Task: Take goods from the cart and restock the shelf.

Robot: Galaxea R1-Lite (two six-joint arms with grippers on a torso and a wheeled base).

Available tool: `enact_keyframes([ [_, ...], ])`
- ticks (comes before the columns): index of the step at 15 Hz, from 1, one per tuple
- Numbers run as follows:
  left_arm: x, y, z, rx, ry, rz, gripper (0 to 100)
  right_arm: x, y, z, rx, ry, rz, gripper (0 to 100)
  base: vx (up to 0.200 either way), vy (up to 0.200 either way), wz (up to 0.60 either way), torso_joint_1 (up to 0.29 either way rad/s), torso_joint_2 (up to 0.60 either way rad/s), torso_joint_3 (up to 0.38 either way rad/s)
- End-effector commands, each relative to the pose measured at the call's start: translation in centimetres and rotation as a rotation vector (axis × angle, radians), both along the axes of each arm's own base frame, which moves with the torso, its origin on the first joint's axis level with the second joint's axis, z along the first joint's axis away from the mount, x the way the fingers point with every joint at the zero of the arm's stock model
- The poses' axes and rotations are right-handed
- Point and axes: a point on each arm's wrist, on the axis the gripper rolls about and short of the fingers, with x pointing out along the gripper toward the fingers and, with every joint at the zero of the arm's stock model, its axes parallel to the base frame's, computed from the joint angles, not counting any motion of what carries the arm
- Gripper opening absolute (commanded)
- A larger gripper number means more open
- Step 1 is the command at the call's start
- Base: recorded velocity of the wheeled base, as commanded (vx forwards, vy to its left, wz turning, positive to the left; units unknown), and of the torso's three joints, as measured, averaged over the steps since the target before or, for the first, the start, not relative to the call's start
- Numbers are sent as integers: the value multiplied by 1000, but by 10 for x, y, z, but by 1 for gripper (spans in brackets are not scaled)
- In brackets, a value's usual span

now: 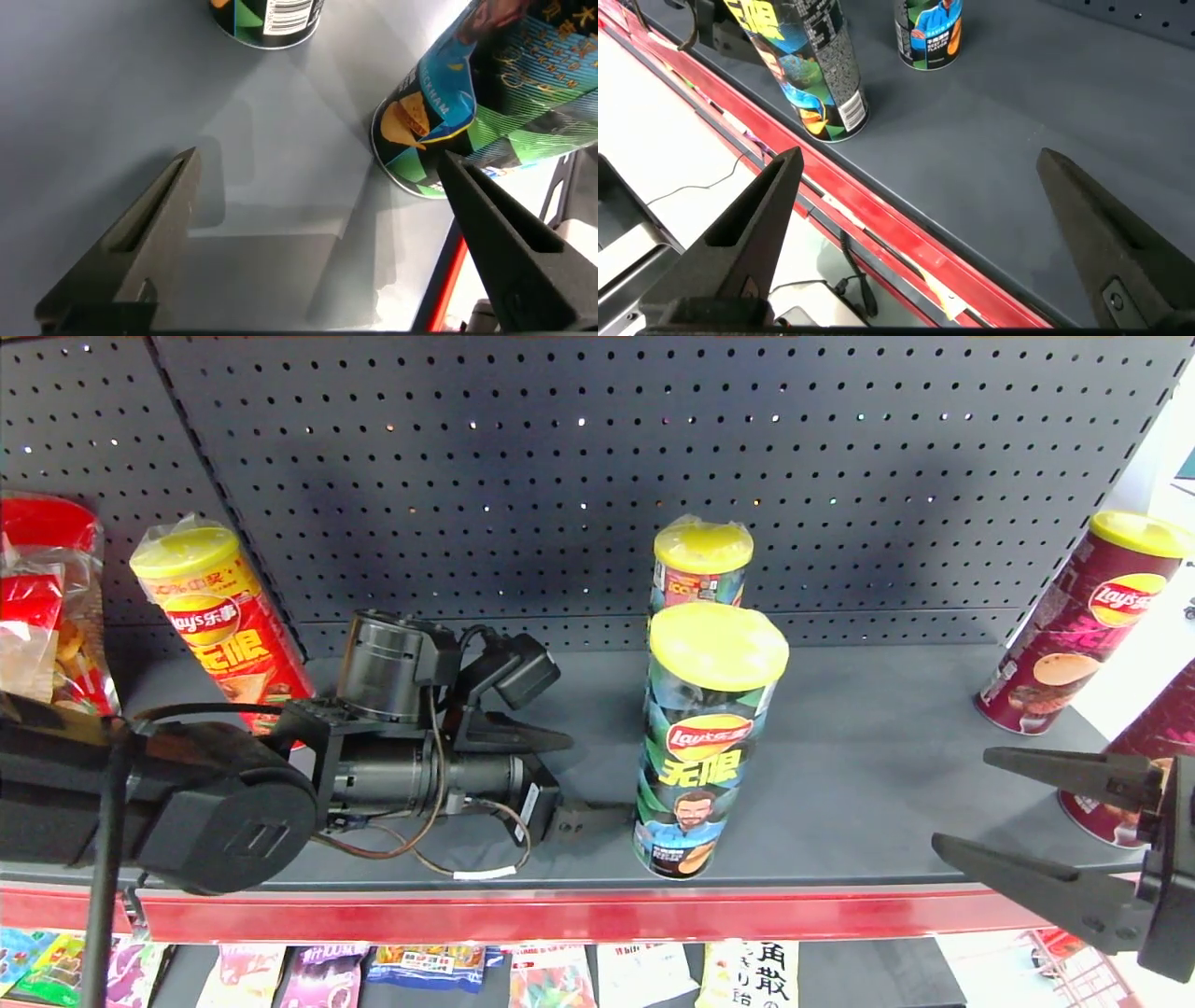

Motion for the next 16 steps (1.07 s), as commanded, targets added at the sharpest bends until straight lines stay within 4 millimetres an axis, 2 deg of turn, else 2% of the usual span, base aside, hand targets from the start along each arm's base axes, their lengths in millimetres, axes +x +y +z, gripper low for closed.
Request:
enact_keyframes([
  [1, 0, -2, -1, 2, 2, -5, 100, 0, 0, 0, -1, 0, 1, 100, 0, 0, 0, 0, 0, 0],
  [4, -1, -2, -1, 2, 5, -5, 100, 0, 0, 0, -1, 2, 1, 100, 0, 0, 0, 0, 0, 0],
  [7, -17, 18, 10, 6, -25, 53, 100, -4, -2, -10, -19, 21, -11, 100, 0, 0, 0, 0, 0, 0],
  [8, -28, 27, 15, 7, -42, 78, 100, -7, -4, -12, -25, 13, -34, 100, 0, 0, 0, 0, 0, 0],
  [9, -49, 45, 24, 16, -82, 147, 100, -15, -9, -16, -36, 1, -78, 100, 0, 0, 0, 0, 0, 0],
  [12, -108, 91, 32, 61, -185, 412, 100, -44, -28, -33, -60, -51, -239, 100, 0, 0, 0, 0, 0, 0],
  [13, -123, 104, 32, 57, -215, 475, 100, -55, -34, -37, -56, -64, -269, 100, 0, 0, 0, 0, 0, 0],
  [14, -130, 110, 31, 52, -223, 492, 100, -60, -37, -40, -57, -67, -289, 100, 0, 0, 0, 0, 0, 0],
  [15, -148, 128, 30, 31, -261, 576, 100, -78, -49, -45, -59, -76, -377, 100, 0, 0, 0, 0, 0, 0],
  [16, -155, 135, 30, 26, -278, 623, 100, -85, -53, -47, -57, -77, -425, 100, 0, 0, 0, 0, 0, 0],
])
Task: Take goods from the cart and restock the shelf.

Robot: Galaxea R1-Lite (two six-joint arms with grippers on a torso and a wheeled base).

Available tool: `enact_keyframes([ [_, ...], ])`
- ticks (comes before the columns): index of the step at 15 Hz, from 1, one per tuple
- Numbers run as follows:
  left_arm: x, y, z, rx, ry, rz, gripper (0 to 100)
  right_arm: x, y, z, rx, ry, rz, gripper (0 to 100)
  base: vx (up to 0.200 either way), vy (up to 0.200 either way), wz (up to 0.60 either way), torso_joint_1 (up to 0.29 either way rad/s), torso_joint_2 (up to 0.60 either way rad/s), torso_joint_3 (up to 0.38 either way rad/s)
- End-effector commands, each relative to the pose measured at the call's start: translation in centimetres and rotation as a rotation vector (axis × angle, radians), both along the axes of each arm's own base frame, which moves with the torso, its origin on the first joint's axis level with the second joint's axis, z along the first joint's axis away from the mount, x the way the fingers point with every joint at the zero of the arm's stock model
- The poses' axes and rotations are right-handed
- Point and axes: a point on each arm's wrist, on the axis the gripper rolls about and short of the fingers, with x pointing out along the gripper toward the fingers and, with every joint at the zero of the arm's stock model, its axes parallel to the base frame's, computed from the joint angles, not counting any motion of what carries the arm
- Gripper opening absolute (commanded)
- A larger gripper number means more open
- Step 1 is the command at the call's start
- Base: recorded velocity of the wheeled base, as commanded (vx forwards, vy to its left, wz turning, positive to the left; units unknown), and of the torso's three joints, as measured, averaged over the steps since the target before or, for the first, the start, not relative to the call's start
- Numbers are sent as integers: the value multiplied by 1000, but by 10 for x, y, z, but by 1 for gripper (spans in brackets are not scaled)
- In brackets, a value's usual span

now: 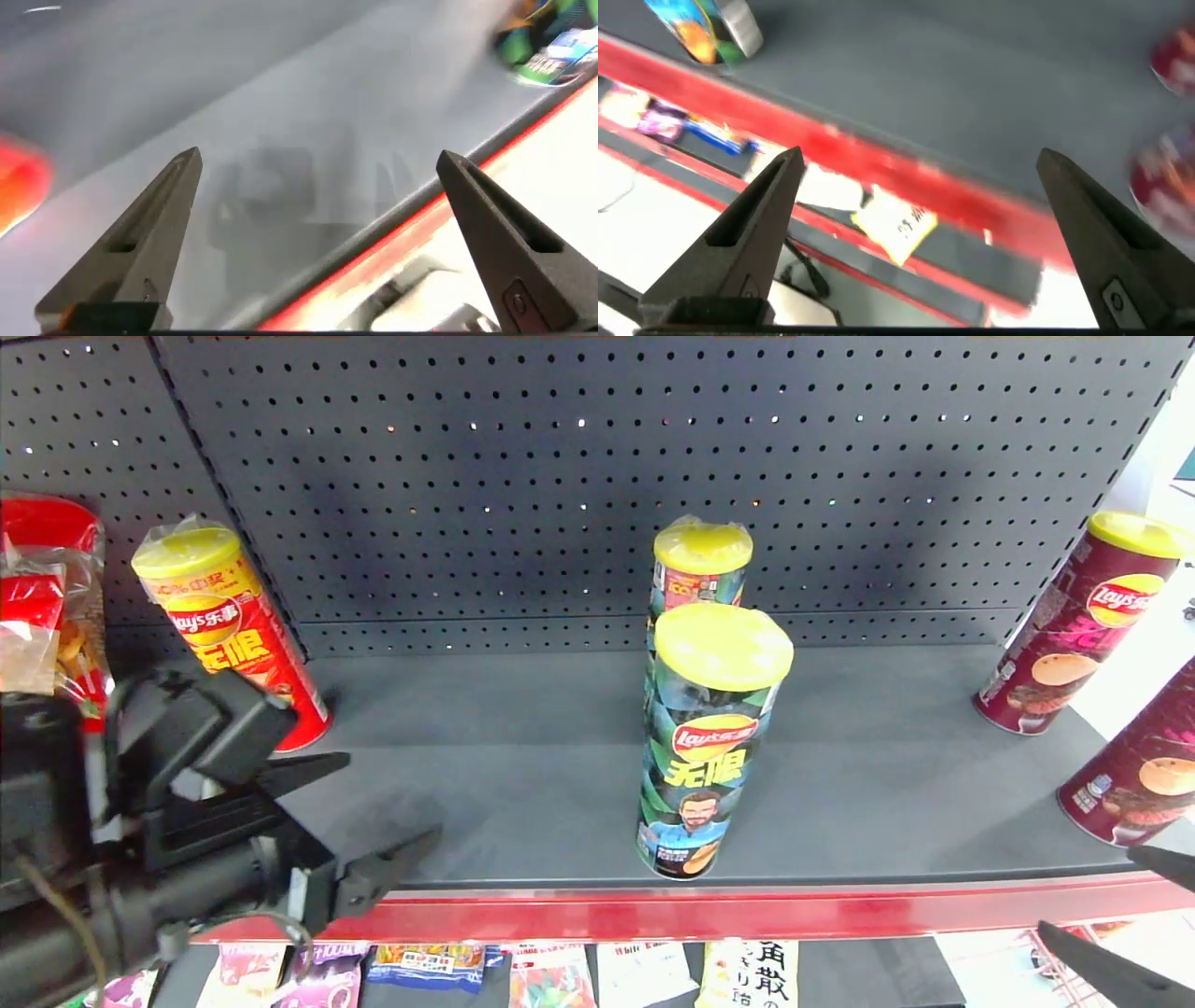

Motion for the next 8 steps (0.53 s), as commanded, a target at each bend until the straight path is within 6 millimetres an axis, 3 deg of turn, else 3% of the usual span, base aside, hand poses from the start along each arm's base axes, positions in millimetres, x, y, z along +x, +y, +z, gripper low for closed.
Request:
enact_keyframes([
  [1, -47, 39, 1, -31, -133, 210, 100, -33, -19, -6, 25, -82, -174, 100, 0, 0, 0, 0, 0, 0],
  [4, -49, 57, 7, 28, -205, 391, 100, -36, -22, -7, 23, -92, -287, 100, 0, 0, 0, 0, 0, 0],
  [7, -49, 63, 11, 56, -234, 425, 100, -32, -22, -4, 13, -88, -283, 100, 0, 0, 0, 0, 0, 0],
  [8, -51, 63, 9, 56, -229, 429, 100, -32, -21, -4, 8, -86, -282, 100, -200, 0, 0, 2, -2, 7],
])
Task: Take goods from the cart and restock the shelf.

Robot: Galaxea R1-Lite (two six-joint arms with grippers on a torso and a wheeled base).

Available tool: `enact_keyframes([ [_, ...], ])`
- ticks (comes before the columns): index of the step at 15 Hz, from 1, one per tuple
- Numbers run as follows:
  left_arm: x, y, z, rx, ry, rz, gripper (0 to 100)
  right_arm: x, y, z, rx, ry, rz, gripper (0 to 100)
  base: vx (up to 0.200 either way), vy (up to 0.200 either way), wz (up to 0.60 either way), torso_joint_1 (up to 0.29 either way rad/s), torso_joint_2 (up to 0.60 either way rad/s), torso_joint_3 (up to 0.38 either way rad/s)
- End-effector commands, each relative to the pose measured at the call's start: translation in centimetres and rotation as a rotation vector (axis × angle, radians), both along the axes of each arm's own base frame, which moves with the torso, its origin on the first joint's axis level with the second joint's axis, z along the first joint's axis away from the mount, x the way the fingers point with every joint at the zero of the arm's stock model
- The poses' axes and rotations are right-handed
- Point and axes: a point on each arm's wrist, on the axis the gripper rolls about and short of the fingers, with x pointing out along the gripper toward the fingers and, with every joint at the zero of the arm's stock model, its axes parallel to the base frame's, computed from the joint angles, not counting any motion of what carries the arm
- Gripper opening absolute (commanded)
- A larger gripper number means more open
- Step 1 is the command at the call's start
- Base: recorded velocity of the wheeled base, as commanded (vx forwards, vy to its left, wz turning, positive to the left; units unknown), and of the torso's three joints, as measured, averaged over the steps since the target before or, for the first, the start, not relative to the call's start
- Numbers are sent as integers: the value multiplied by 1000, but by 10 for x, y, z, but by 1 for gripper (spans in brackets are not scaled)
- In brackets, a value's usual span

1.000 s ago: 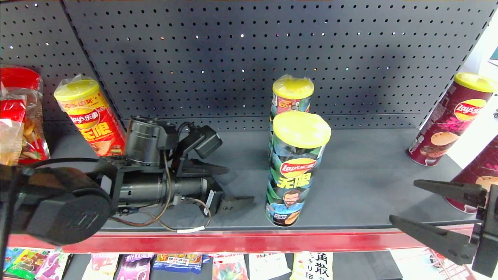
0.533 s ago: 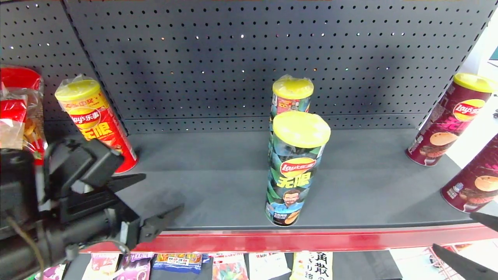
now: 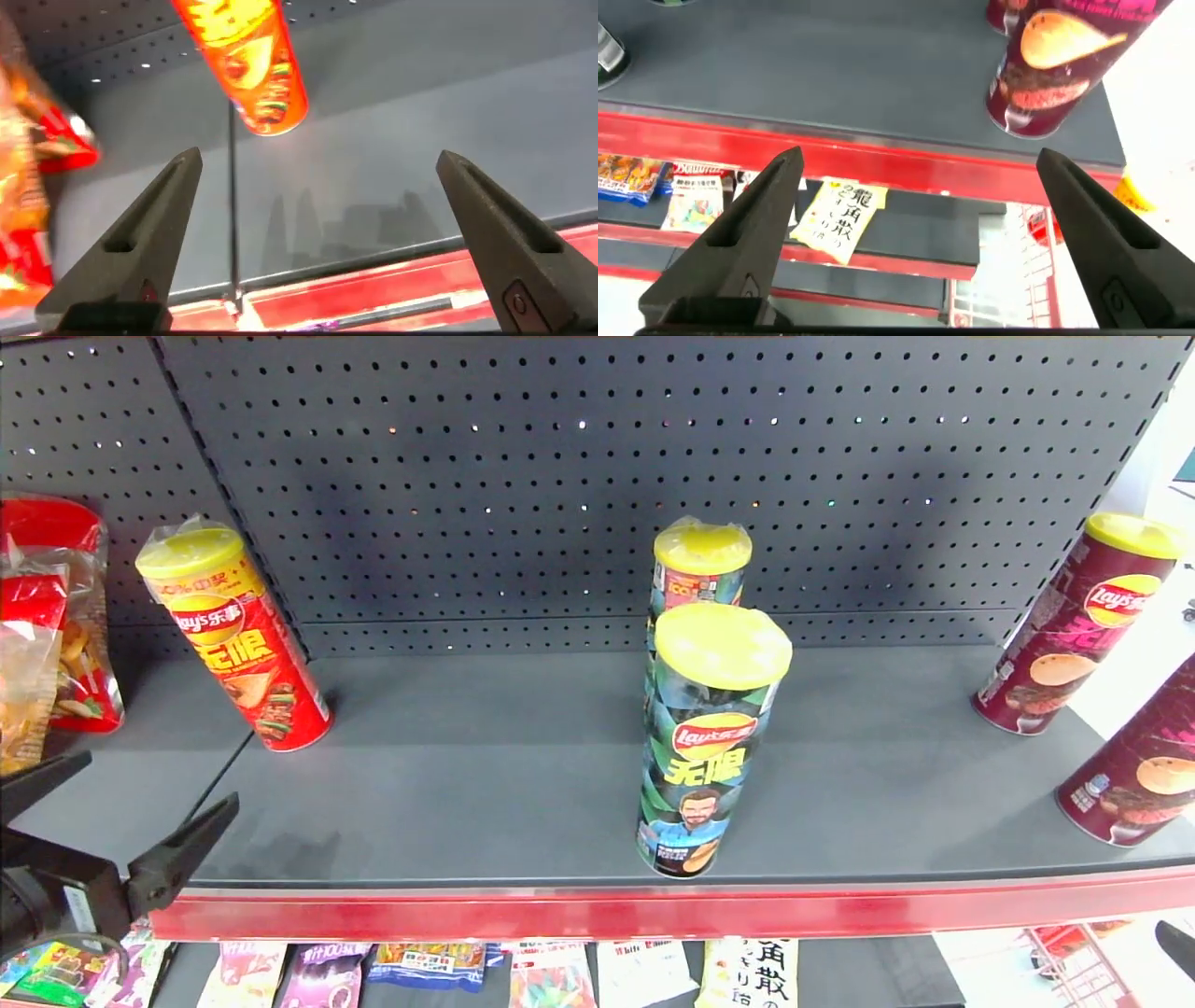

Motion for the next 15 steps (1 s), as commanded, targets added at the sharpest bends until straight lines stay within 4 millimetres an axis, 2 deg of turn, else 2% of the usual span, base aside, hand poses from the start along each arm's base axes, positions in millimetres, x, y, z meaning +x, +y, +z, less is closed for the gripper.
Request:
enact_keyframes([
  [1, -7, 3, -3, -2, -9, 13, 100, 0, 0, 0, -4, 2, -1, 100, -200, 0, 0, 2, -2, 2],
  [5, -14, 4, -11, 1, 0, 13, 100, 0, 0, -3, -31, 11, 3, 100, -200, 0, 0, 0, 4, 1],
  [9, -15, 5, -11, -2, -7, 13, 100, 0, 0, -8, -50, 26, -2, 100, 0, 0, 0, 0, 0, 0],
  [15, -20, 6, -11, 1, -23, 12, 100, 0, 0, -9, -53, 34, -3, 100, 0, -200, 0, 11, 2, 3],
])
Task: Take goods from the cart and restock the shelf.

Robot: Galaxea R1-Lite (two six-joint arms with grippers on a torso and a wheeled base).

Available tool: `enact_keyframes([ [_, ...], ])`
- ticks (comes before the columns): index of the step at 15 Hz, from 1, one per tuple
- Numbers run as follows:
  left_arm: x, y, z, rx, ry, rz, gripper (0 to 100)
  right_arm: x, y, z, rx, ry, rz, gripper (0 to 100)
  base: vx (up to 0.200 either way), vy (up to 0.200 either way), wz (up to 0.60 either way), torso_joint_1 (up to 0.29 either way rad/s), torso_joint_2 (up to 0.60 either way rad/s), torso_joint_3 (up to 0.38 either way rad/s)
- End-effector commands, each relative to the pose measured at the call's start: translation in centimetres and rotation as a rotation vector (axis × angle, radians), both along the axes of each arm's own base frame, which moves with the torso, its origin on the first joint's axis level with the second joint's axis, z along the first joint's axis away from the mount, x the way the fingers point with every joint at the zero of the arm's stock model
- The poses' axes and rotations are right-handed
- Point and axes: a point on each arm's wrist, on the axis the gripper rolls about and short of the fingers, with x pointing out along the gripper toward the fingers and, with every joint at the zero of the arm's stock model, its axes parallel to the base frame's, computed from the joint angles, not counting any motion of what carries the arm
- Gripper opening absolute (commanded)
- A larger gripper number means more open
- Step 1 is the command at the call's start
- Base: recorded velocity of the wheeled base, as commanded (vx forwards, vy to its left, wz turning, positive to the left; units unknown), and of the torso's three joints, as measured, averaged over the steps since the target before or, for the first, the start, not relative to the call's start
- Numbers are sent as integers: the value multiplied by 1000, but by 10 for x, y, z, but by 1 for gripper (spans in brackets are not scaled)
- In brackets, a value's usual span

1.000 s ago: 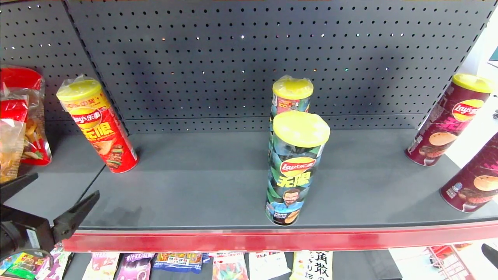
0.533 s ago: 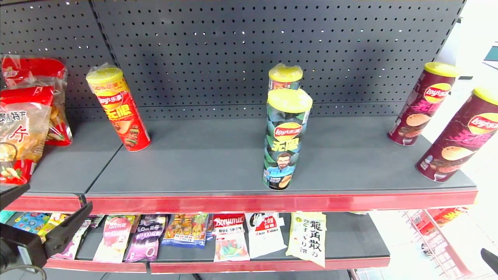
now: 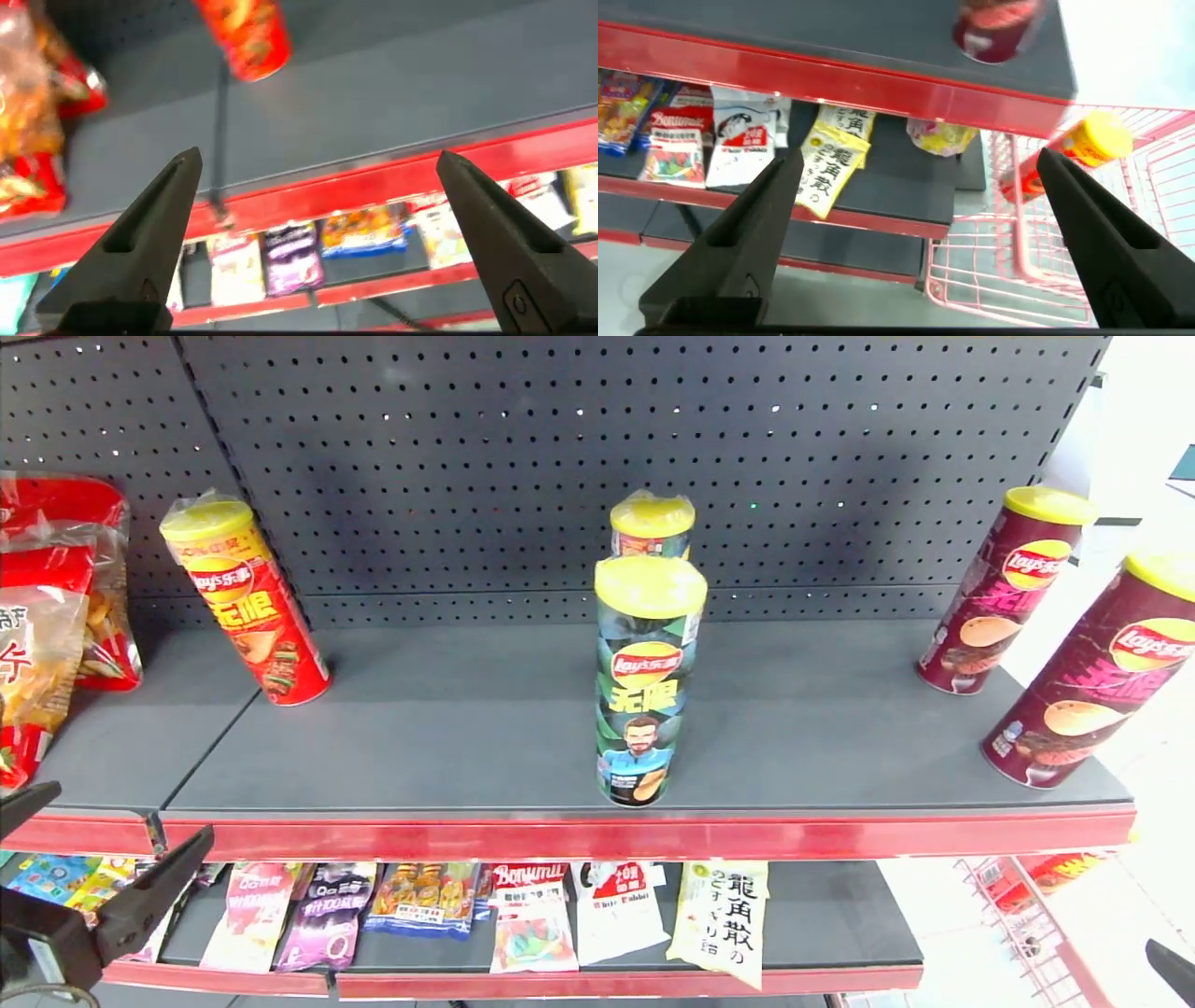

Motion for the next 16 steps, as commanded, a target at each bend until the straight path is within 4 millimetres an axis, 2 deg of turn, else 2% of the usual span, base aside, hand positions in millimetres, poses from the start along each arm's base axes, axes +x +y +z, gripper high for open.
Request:
enact_keyframes([
  [1, -3, 1, -1, -1, -7, 1, 100, 1, 0, 0, 0, 5, 0, 100, 0, -200, 0, -2, -7, 12],
  [7, -9, 2, -3, -1, -19, 2, 100, 2, 0, 0, -1, 11, 1, 100, 0, -200, 0, 4, 4, 6],
  [12, -23, 5, -5, -1, -62, 5, 100, 4, 0, -1, -2, 22, 1, 100, 0, -200, 0, 0, 2, 2],
  [16, -37, 9, -11, 56, -49, 1, 100, 3, 0, -4, -3, 30, 3, 100, 0, 0, 0, 0, 0, 0],
])
